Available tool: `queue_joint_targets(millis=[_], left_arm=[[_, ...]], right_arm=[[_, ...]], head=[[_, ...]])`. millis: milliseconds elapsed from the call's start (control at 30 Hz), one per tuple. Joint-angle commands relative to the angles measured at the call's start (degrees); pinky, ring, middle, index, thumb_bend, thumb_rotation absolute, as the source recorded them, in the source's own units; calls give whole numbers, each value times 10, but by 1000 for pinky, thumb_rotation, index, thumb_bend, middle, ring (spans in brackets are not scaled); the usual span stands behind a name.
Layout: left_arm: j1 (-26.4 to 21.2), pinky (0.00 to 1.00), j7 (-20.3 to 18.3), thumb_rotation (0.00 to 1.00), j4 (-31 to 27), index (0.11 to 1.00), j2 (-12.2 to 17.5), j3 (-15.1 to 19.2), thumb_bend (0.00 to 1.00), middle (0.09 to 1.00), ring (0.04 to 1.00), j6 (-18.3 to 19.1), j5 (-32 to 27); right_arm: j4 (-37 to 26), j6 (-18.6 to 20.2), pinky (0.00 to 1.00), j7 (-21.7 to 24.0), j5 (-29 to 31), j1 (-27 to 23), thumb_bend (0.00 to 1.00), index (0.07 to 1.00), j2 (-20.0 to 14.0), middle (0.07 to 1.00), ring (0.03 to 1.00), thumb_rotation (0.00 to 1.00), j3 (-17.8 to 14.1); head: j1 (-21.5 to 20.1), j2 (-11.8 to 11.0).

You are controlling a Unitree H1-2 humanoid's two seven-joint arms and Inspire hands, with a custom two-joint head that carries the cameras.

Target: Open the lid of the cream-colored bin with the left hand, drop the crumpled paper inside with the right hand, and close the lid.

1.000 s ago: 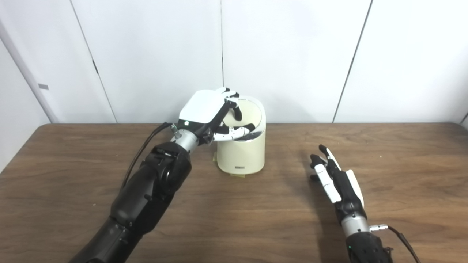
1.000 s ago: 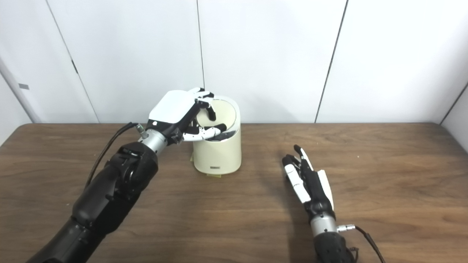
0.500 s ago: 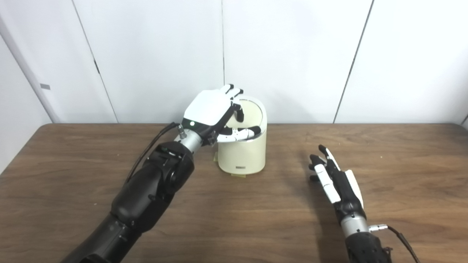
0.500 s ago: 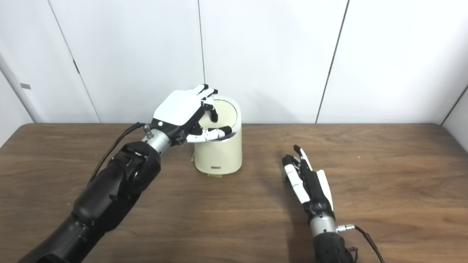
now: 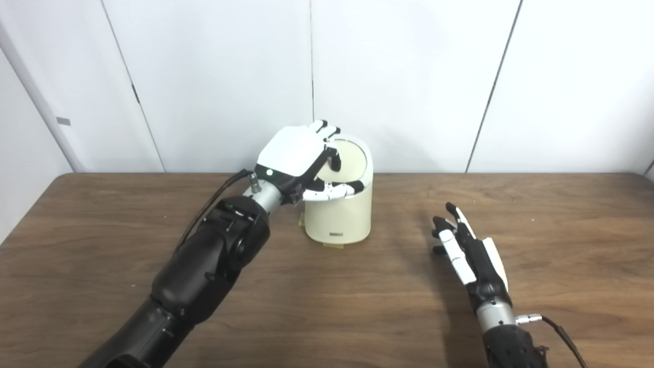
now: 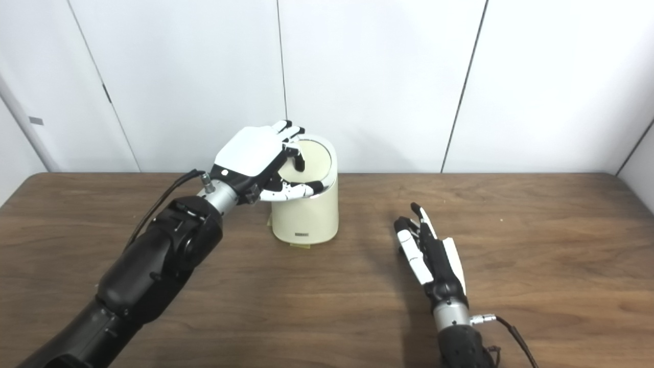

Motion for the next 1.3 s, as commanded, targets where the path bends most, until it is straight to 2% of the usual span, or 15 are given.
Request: queue_joint_targets(millis=[0,133,200,333,400,467,567,700,767,867,1000,1067,1167,1267], left_arm=[[15,850,-5,810,5,722,-3,8,561,918,953,-3,-20],[31,797,25,768,-15,738,-14,52,548,888,910,-12,-74],[44,790,25,754,-38,770,-22,80,537,876,890,0,-108],[71,804,-14,817,-100,880,-35,128,551,898,896,59,-169],[91,811,-28,805,-134,910,-50,162,555,919,908,104,-215],[109,841,-28,776,-154,942,-63,193,530,938,925,120,-262],[137,887,-4,775,-164,959,-77,240,514,928,927,107,-325],[183,914,23,815,-172,954,-73,274,437,930,939,79,-358],[206,930,33,831,-172,942,-66,282,417,930,946,62,-367],[249,898,53,763,-172,935,-67,299,407,930,939,53,-384],[300,902,84,803,-169,960,-80,317,443,938,943,45,-398],[319,939,90,838,-161,966,-86,326,445,943,957,40,-419],[336,990,92,808,-156,967,-99,340,421,943,970,40,-460],[348,968,93,775,-146,974,-108,350,378,948,968,37,-497]], right_arm=[[-19,-14,694,-4,-1,-16,520,967,0,862,817,937,-2],[-17,-15,692,-5,-4,-17,516,967,0,861,819,940,-1],[-17,-13,698,-5,-5,-17,512,967,0,861,817,943,-1],[-14,-14,709,-5,-3,-18,519,965,0,861,817,937,-2],[-10,-17,706,-5,-1,-19,519,963,-1,859,818,933,-3],[-8,-16,704,-4,-1,-20,520,965,-2,861,820,934,-3],[-5,-19,707,-2,5,-20,516,967,-2,864,820,935,-5],[-5,-19,706,0,9,-20,530,964,-3,867,821,936,-6],[-6,-18,700,1,10,-20,542,961,-5,870,821,943,-5],[-8,-13,705,5,10,-19,550,959,-8,874,824,940,-4],[-11,-10,717,7,7,-16,555,956,-13,875,827,927,-3],[-15,-7,719,9,11,-14,559,957,-13,875,826,925,-4],[-21,-2,710,10,13,-13,526,956,-15,875,824,932,-6],[-25,2,723,12,13,-11,510,960,-17,879,834,960,-9]], head=[[0,1],[-1,0],[-1,-1],[1,-3],[1,-5],[2,-4],[3,-6],[9,-5],[9,-6],[9,-4],[12,-2],[11,0],[10,2],[11,3]])
